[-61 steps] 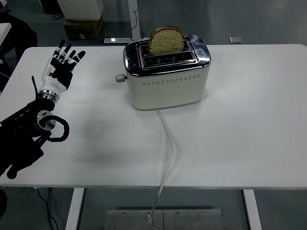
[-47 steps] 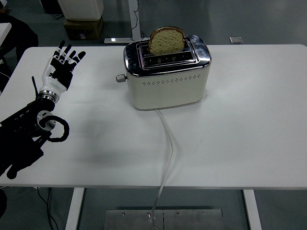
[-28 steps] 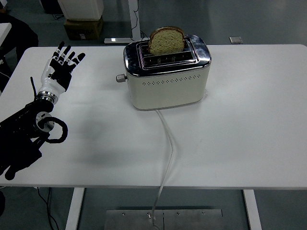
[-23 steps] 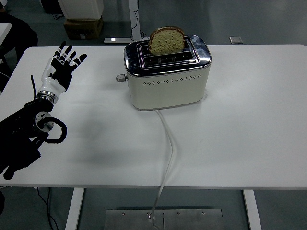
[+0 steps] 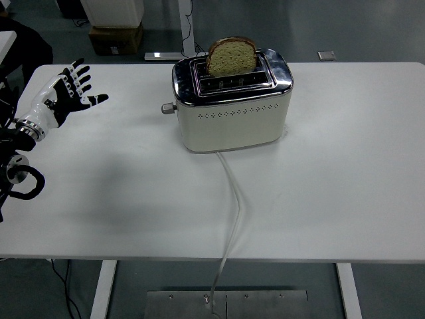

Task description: Press down toaster

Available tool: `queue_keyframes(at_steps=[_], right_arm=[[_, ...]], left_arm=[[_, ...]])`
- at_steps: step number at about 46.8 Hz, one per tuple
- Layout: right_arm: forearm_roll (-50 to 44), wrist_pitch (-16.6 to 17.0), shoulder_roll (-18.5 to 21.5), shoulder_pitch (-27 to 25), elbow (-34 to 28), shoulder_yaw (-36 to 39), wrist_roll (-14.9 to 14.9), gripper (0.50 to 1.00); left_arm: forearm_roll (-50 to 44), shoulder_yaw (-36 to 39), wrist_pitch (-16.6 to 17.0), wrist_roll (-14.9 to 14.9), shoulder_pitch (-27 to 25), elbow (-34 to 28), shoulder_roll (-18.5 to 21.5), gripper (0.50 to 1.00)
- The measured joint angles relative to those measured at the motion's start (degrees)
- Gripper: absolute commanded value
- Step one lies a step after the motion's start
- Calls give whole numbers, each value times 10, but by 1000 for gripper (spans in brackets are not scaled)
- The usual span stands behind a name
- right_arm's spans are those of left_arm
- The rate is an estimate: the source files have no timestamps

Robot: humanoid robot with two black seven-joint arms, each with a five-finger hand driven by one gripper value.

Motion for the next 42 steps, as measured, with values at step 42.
queue_keyframes(at_steps=[42], right_arm=[[0,0,0,0,0,0,0,1000]], left_arm=[[412,5,-1,38,-19,-230,115,1000]])
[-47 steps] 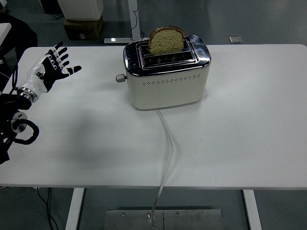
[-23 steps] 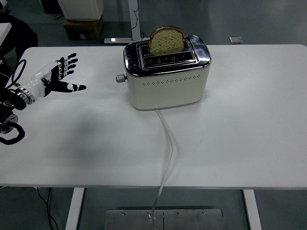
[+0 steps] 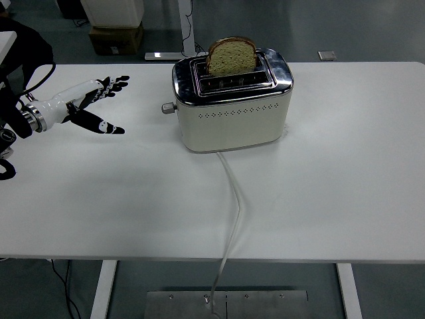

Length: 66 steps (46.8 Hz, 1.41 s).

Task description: Press down toaster

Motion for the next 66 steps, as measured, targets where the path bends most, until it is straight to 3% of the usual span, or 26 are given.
queue_keyframes(at_steps=[10,66], right_arm=[[0,0,0,0,0,0,0,1000],[0,0,0,0,0,0,0,1000]], left_arm=[[85,1,-2,-1,7,-61,23,1000],[91,25,-16,-2,4,-67,11,1000]])
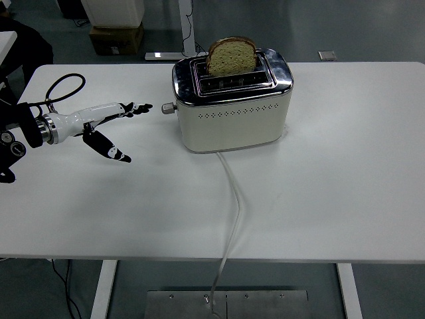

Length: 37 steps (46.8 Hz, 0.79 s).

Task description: Press down toaster

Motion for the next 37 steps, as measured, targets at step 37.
queue_keyframes(at_steps=[37], right_arm=[[0,0,0,0,0,0,0,1000]], left_arm=[[32,26,-6,1,-5,-21,-2,1000]])
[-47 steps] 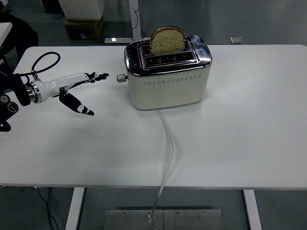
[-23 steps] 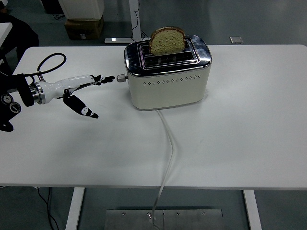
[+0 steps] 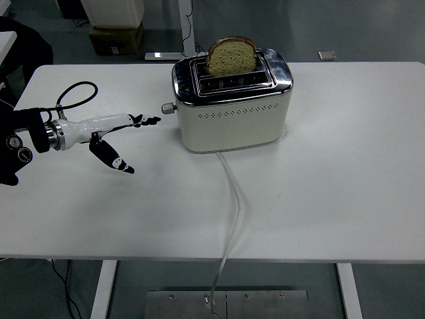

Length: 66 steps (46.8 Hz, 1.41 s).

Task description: Press down toaster

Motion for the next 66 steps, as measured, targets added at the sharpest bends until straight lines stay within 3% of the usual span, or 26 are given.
queue_keyframes(at_steps=[17,66], right_arm=[[0,0,0,0,0,0,0,1000],[0,0,0,0,0,0,0,1000]], left_arm=[[31,1,1,0,-11,-2,-9,1000],[8,-4,1,0,-30,6,-5,1000]])
